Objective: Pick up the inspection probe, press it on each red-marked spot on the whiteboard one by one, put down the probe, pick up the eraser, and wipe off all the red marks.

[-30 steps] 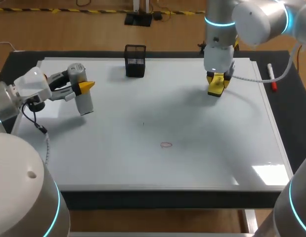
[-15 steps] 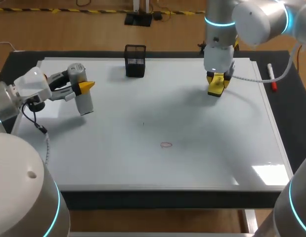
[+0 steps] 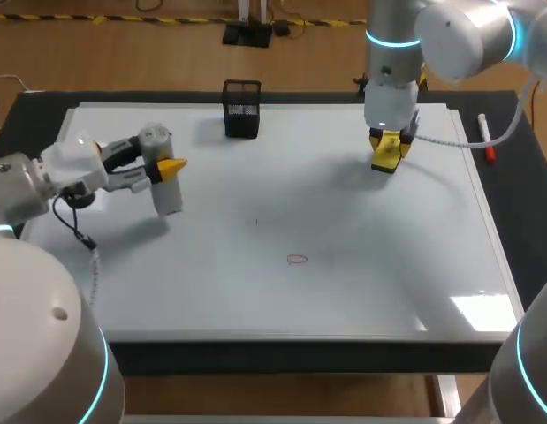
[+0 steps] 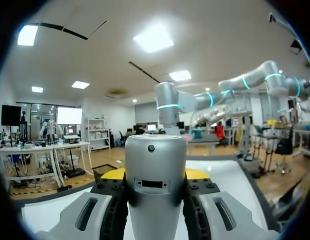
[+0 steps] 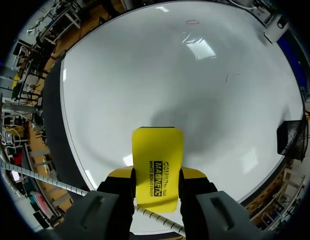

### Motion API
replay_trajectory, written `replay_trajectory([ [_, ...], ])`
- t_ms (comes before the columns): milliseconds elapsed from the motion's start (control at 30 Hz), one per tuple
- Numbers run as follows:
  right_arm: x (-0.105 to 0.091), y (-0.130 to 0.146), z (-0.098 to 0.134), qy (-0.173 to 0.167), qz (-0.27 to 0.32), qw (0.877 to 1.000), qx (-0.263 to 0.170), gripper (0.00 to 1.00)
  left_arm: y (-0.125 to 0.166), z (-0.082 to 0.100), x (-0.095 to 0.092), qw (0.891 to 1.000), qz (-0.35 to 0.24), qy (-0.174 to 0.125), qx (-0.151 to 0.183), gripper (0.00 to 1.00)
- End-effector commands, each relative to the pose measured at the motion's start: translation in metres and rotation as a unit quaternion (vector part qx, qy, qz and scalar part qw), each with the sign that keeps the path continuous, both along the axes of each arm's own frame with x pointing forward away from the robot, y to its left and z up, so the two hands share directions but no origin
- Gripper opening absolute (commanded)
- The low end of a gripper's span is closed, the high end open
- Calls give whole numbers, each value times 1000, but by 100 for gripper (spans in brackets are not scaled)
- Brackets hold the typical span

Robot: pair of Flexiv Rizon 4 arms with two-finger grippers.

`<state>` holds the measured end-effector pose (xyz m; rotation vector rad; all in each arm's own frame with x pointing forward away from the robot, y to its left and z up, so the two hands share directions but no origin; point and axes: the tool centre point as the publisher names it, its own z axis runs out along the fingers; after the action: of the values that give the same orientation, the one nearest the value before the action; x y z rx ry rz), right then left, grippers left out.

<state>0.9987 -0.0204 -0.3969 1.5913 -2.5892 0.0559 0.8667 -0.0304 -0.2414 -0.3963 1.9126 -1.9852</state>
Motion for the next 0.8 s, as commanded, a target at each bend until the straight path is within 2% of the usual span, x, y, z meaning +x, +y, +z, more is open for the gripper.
replay_trajectory([
  [33, 1, -1, 1, 0, 1, 1000, -2, 0, -19, 2, -20, 1000, -3, -1, 0, 0],
  [200, 1, -1, 1, 0, 1, 1000, -2, 0, -44, -1, -42, 1000, -16, -2, -5, 0],
  [433, 1, -1, 1, 0, 1, 1000, -2, 0, -78, -1, -64, 999, -37, -3, -12, 0],
  [800, 1, -1, 1, 0, 1, 1000, -2, 0, -122, 2, -75, 996, -90, -14, -24, 0],
])
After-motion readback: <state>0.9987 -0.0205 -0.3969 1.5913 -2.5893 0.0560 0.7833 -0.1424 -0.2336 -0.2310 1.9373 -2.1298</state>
